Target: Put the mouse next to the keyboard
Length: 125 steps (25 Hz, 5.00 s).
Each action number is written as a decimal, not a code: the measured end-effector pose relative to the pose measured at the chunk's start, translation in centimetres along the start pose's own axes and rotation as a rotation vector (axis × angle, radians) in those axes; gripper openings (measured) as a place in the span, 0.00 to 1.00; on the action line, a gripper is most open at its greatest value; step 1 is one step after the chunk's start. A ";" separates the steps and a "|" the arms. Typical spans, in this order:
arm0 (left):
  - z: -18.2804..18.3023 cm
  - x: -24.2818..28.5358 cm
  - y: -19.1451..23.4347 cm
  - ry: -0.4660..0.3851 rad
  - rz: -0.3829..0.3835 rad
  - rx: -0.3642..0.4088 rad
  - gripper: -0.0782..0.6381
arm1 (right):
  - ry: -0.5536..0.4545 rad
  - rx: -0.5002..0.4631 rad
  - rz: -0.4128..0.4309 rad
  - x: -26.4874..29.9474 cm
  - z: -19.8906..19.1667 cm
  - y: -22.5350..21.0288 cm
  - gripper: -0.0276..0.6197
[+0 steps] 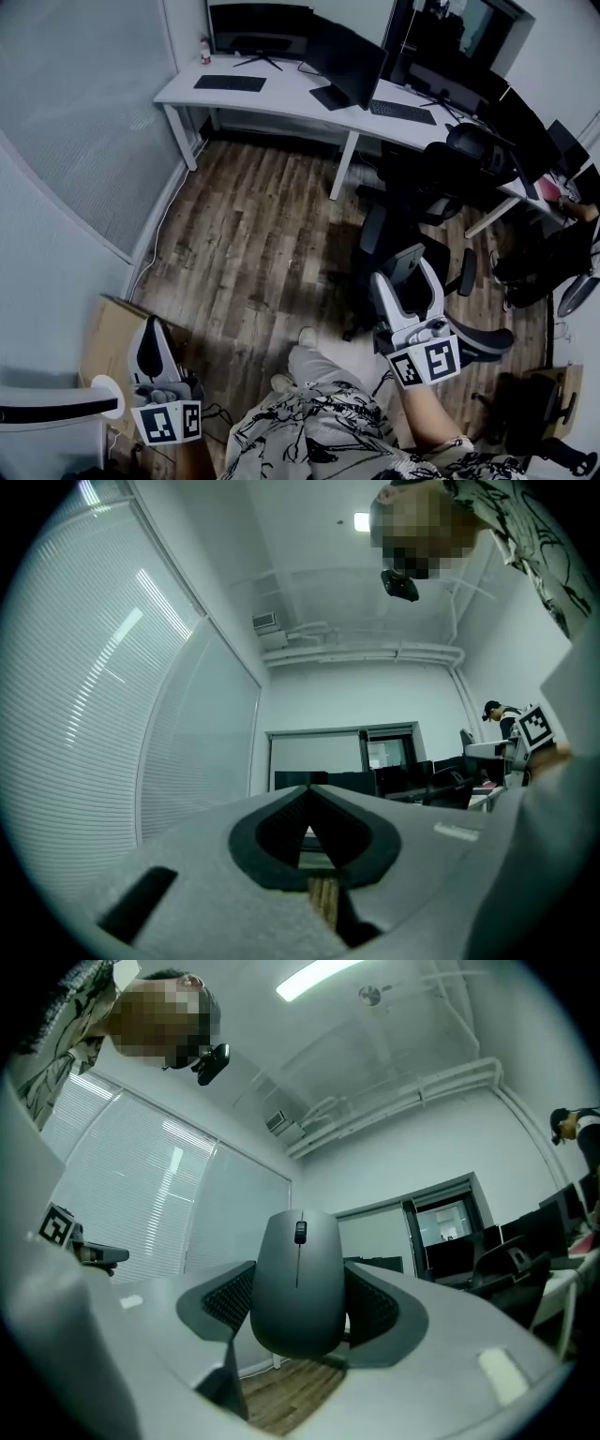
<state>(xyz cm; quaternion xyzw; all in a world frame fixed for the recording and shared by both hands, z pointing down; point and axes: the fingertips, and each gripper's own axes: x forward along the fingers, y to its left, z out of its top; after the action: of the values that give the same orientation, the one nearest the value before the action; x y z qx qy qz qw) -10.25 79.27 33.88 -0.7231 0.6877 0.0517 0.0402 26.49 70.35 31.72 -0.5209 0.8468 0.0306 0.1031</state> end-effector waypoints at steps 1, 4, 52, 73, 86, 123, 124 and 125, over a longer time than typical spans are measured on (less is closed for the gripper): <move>-0.2 0.4 0.2 0.002 0.004 -0.001 0.11 | -0.001 0.000 -0.002 0.4 -0.2 -0.2 0.51; -0.5 2.0 0.8 0.002 0.016 0.000 0.11 | -0.013 0.006 -0.008 2.3 -0.6 -0.9 0.51; -3.9 43.4 9.4 -0.005 -0.001 0.009 0.11 | -0.047 0.016 -0.066 37.8 -6.3 -13.6 0.51; -7.6 58.8 19.2 0.062 -0.129 -0.005 0.11 | -0.015 -0.056 -0.212 50.8 -9.6 -11.1 0.51; -9.5 66.7 19.9 0.049 -0.159 -0.005 0.11 | -0.008 -0.068 -0.268 56.4 -12.0 -14.3 0.51; -13.1 94.2 18.4 0.047 -0.085 0.017 0.11 | -0.008 -0.011 -0.123 83.8 -17.6 -29.8 0.51; -13.3 95.0 18.6 0.046 -0.092 0.016 0.11 | -0.010 -0.014 -0.131 84.4 -17.7 -30.0 0.51; -13.4 96.0 18.8 0.042 -0.103 0.019 0.11 | -0.014 -0.019 -0.139 85.0 -17.7 -30.2 0.51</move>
<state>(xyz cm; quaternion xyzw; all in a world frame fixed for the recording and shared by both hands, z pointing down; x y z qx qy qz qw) -24.08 -18.49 34.92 -0.7579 0.6508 0.0280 0.0352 13.77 -20.66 33.19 -0.5793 0.8074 0.0348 0.1060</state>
